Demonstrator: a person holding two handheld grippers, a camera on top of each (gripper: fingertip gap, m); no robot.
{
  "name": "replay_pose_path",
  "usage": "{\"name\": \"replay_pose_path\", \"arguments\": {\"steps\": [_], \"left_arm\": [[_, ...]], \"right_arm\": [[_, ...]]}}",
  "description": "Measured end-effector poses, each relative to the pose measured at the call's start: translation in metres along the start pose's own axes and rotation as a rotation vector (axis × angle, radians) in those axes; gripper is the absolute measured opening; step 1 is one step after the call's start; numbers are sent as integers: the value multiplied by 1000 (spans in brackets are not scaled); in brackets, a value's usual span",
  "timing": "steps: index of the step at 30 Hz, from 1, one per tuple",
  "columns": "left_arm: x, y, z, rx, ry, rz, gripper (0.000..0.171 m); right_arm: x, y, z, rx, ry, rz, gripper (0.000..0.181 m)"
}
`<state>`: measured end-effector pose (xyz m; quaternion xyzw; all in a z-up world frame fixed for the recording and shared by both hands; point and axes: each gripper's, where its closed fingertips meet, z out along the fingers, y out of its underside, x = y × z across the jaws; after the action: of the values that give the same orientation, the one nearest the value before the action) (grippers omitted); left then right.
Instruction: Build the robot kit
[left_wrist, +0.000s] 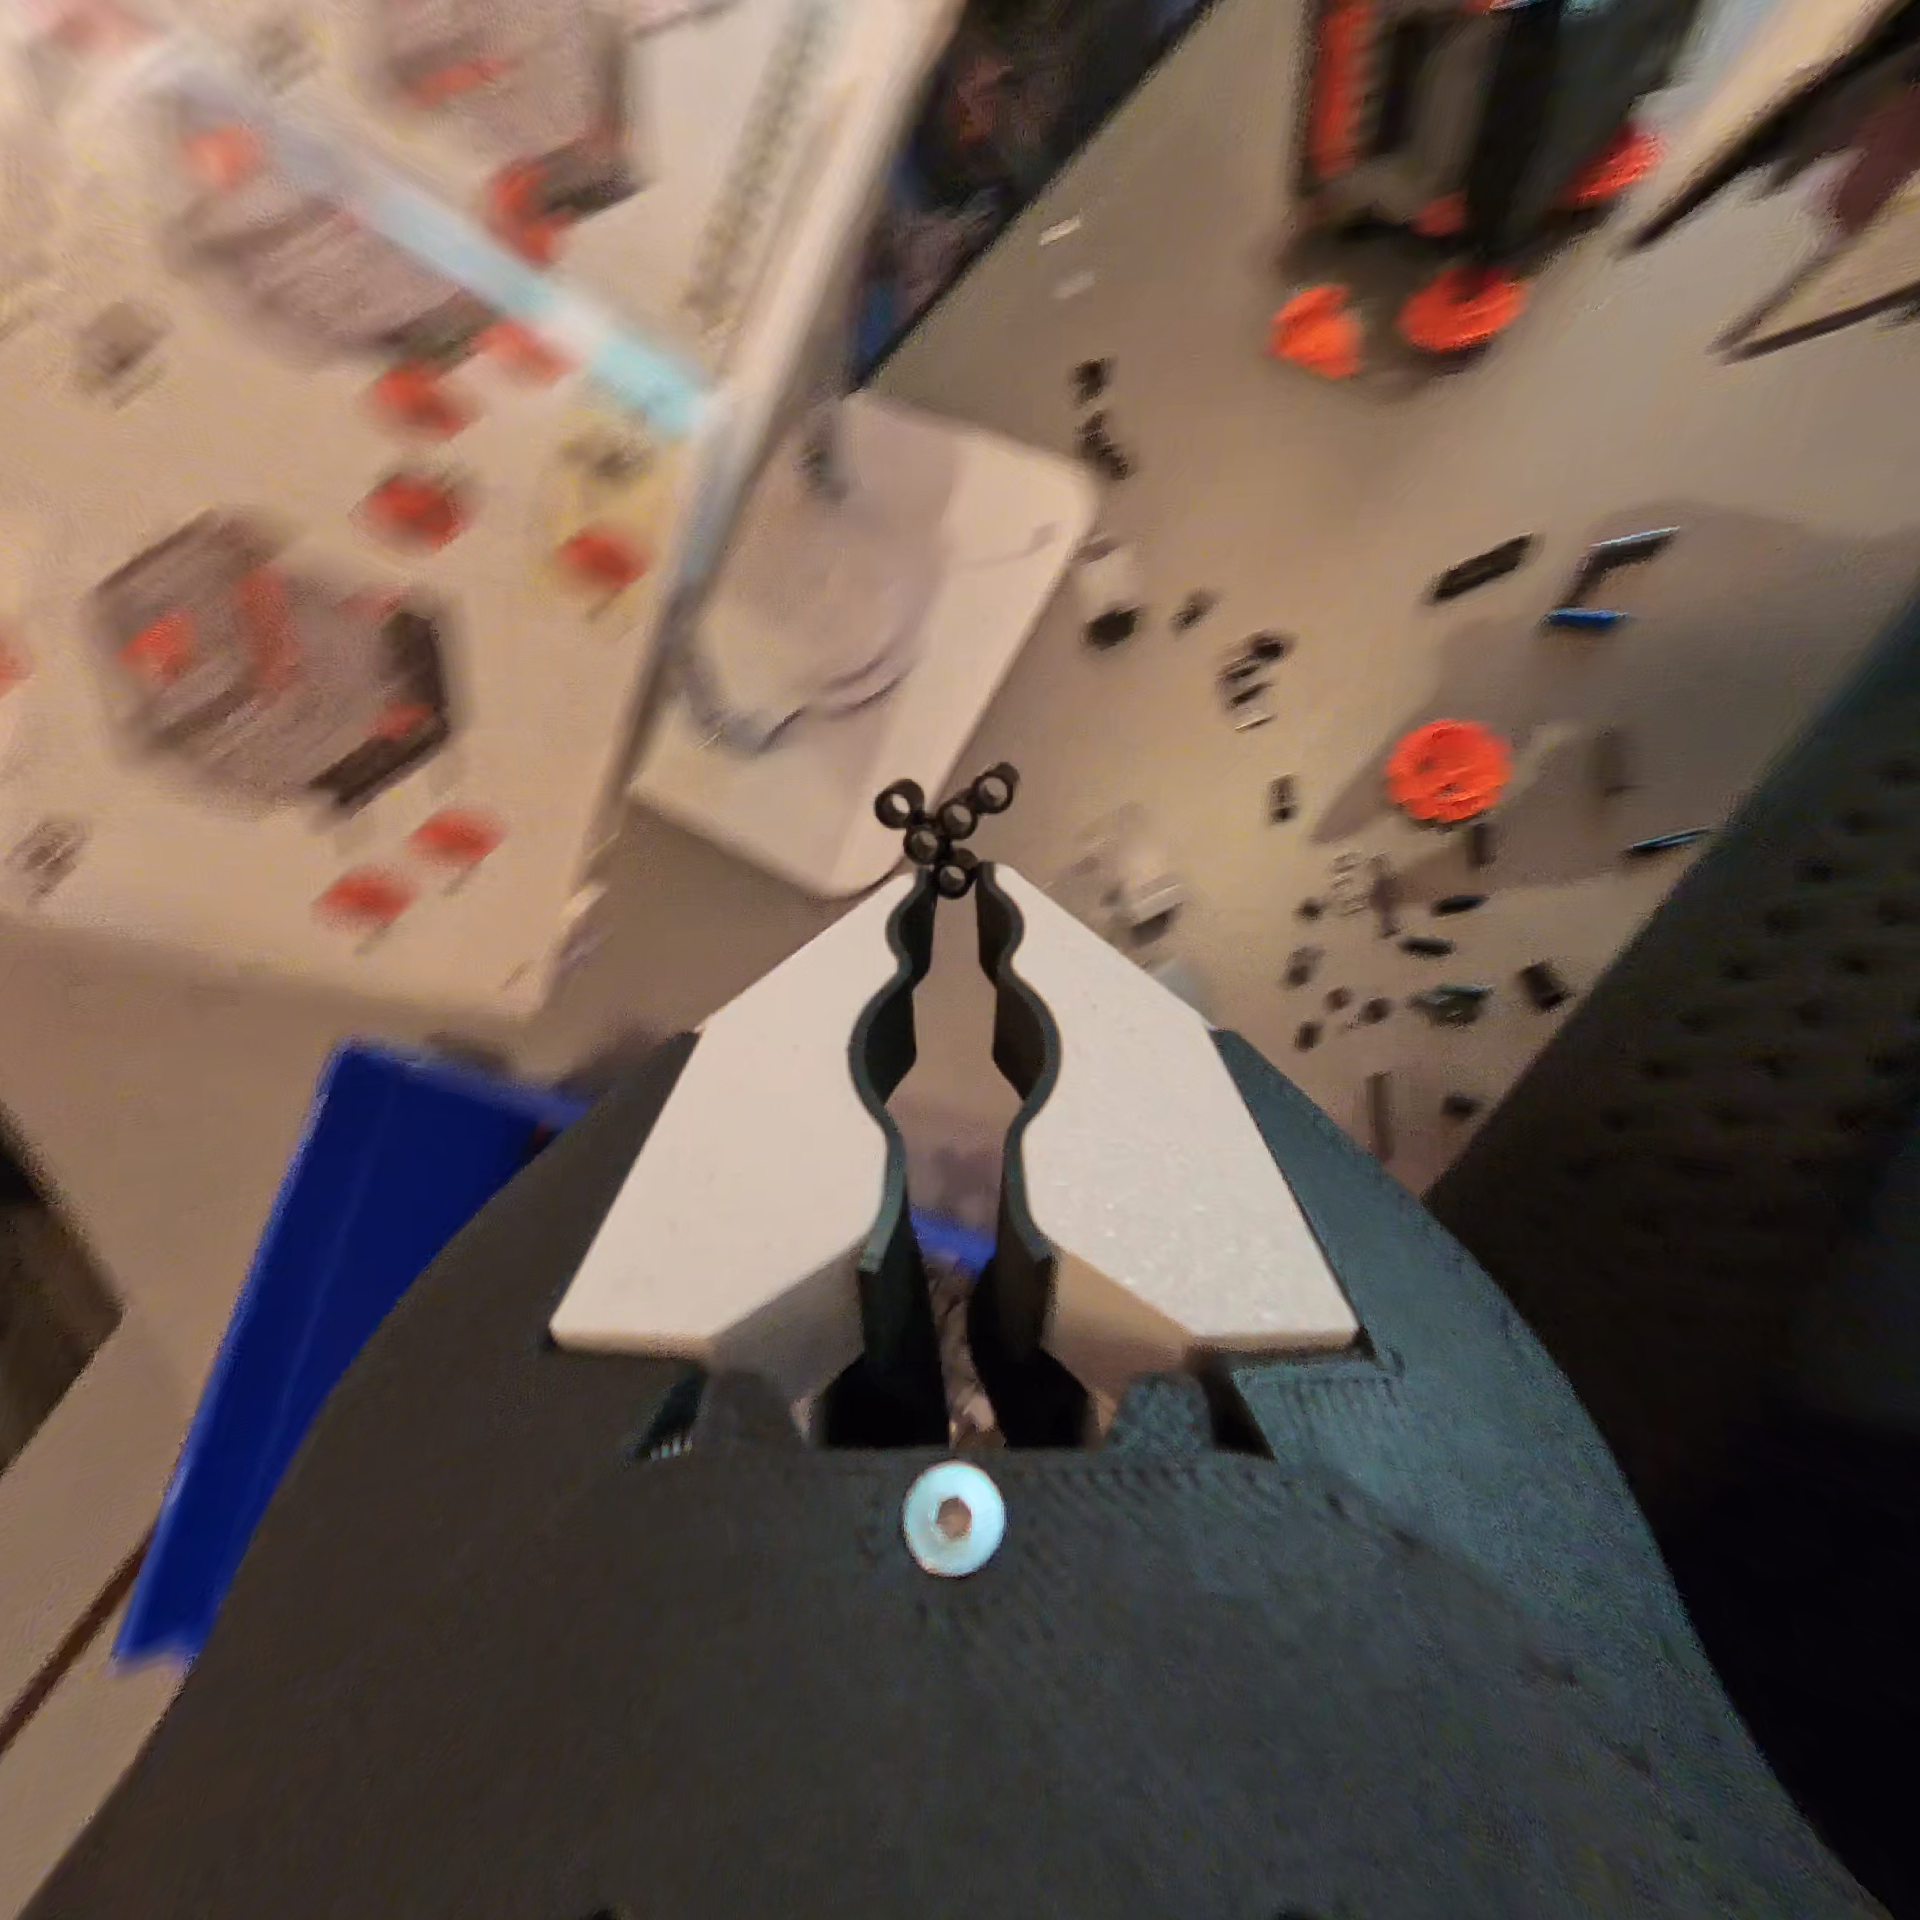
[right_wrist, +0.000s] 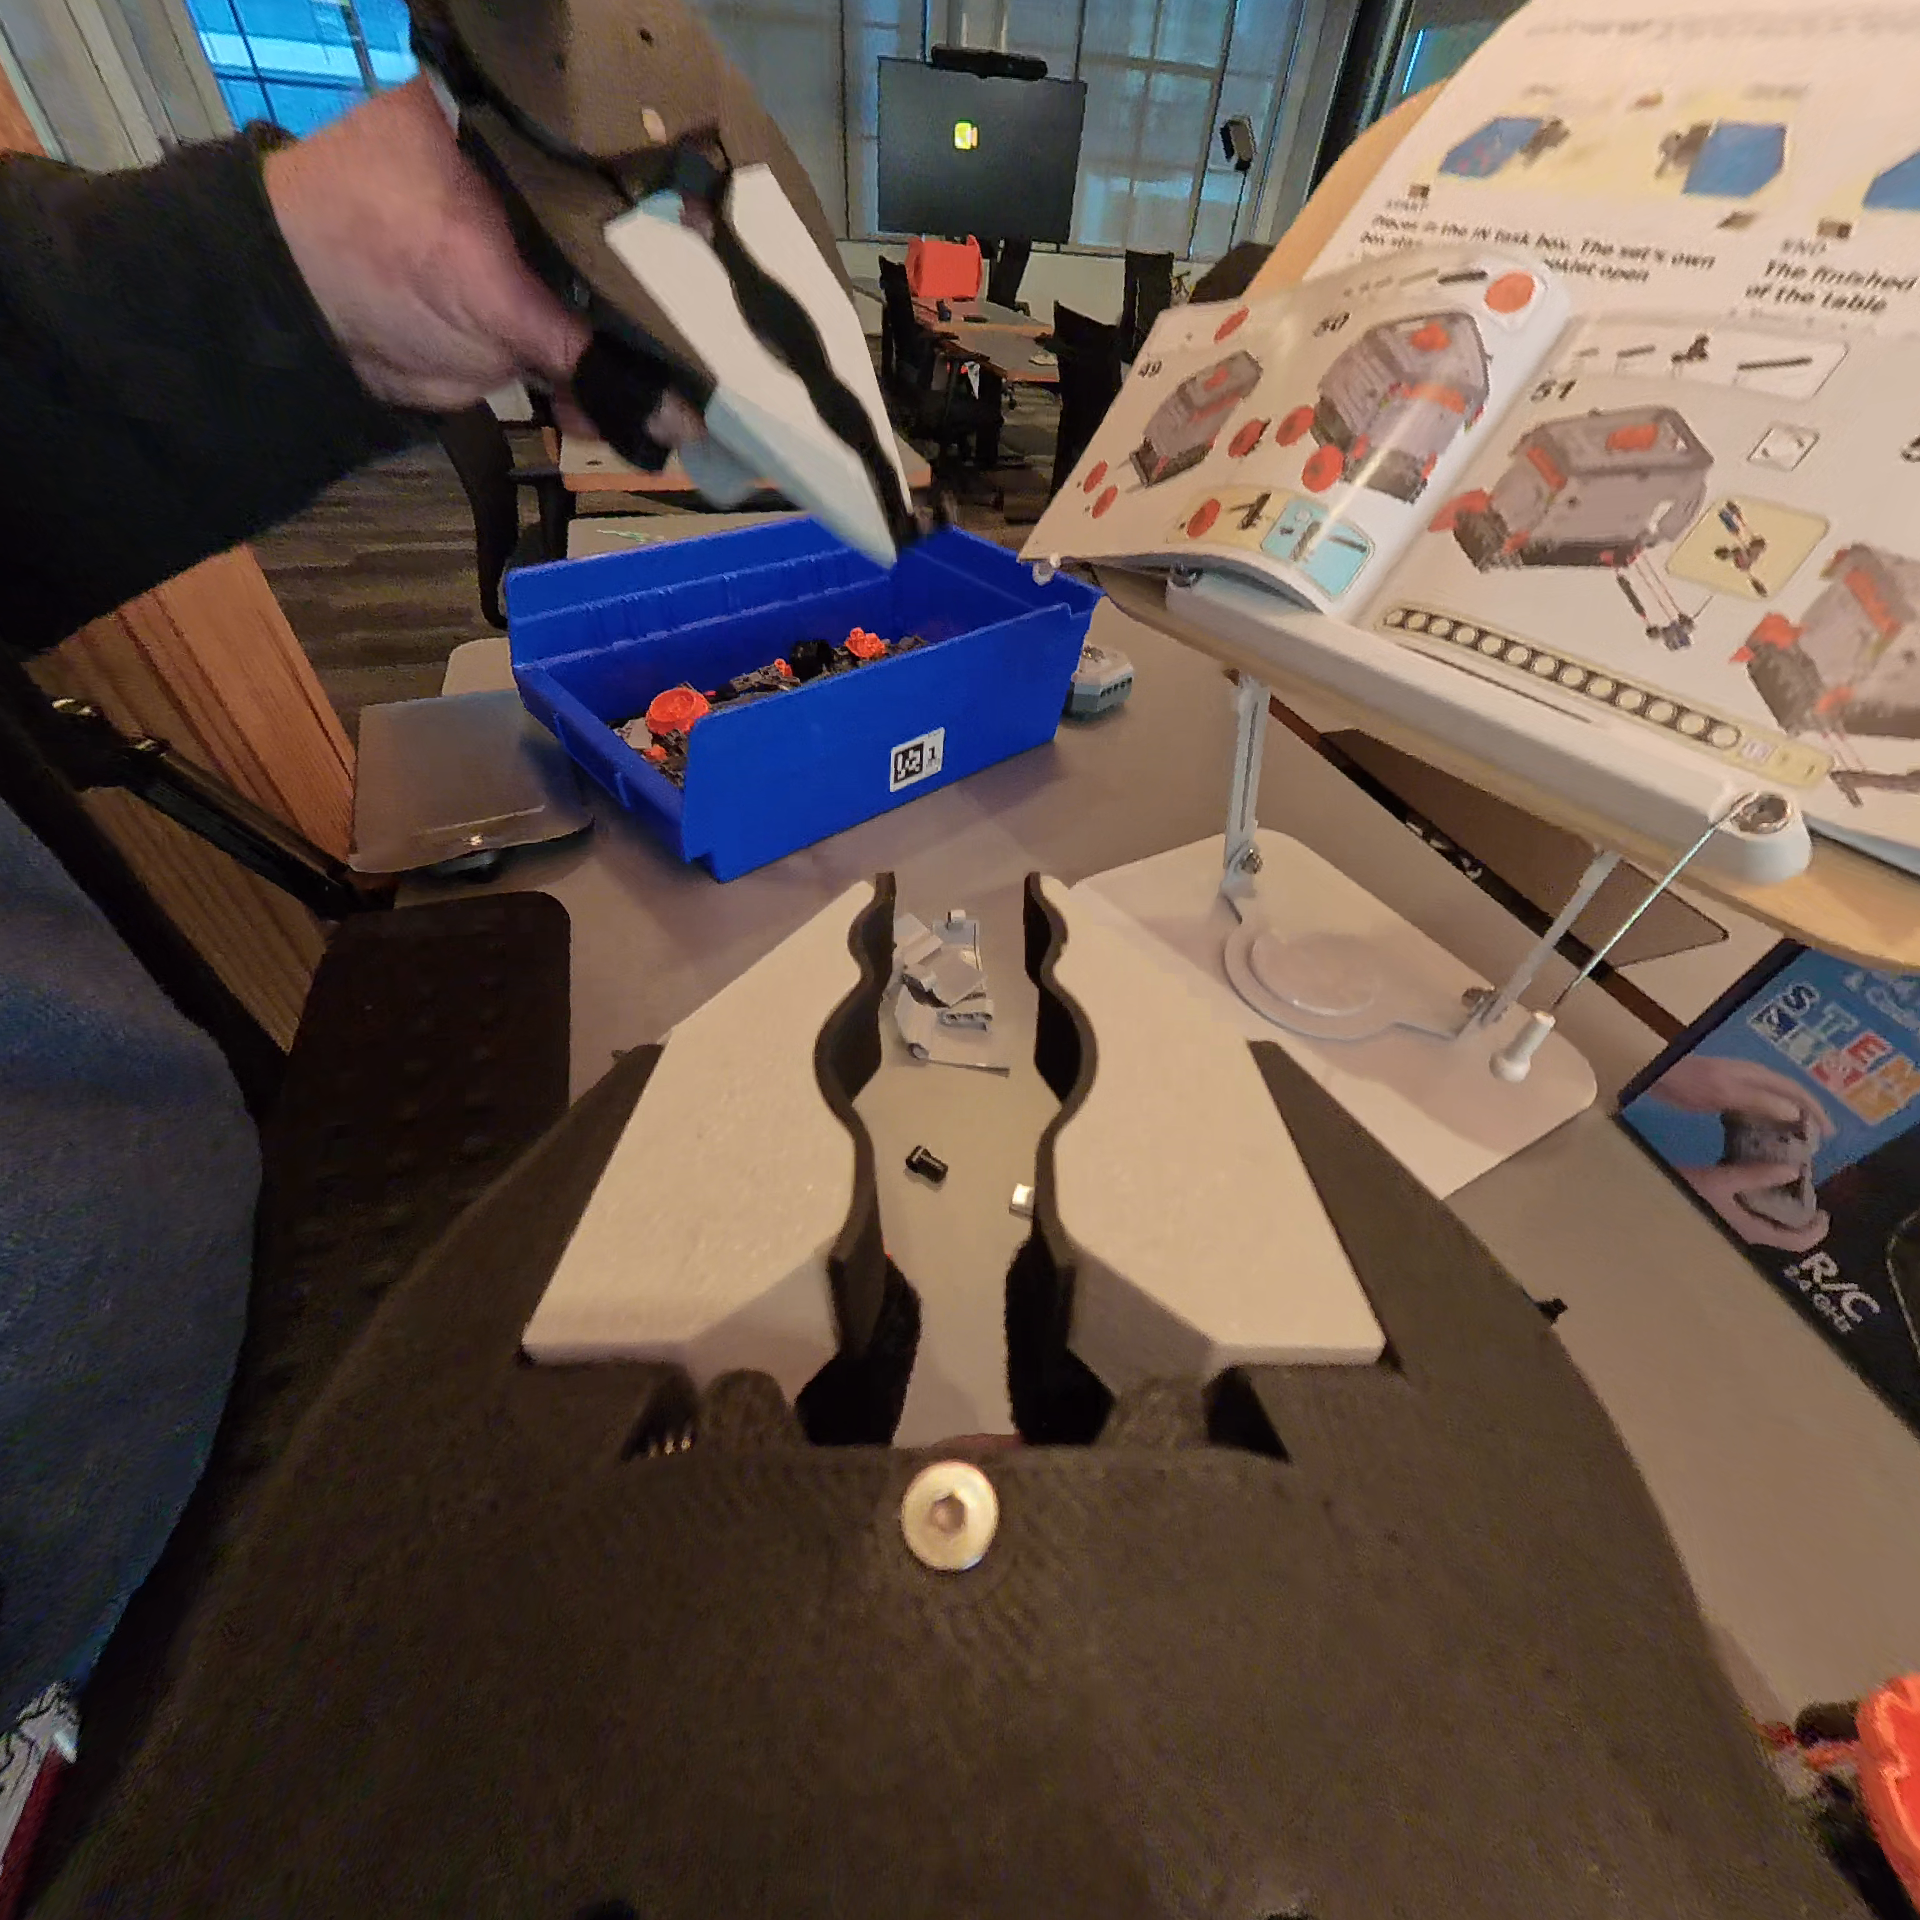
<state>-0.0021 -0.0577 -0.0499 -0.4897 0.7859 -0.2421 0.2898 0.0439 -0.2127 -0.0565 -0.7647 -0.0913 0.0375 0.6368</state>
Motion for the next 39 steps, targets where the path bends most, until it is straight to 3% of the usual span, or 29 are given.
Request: {"name": "replay_pose_path", "arguments": {"steps": [4,9,17,27,37,39], "left_arm": [[85,-38,59,29,194,89,7],[145,-63,114,62,368,76,7],[217,-73,178,-21,509,181,7],[266,-77,231,-96,534,317,7],[286,-74,253,-123,560,329,7],[284,-73,251,-126,555,335,17]], "right_arm": [[0,5,-7,-7,9,5,22],[6,32,-31,-85,81,5,23],[25,89,-98,-227,218,92,22],[38,144,-154,-351,313,197,22],[42,165,-167,-367,324,233,21],[43,165,-168,-365,322,234,21]]}}
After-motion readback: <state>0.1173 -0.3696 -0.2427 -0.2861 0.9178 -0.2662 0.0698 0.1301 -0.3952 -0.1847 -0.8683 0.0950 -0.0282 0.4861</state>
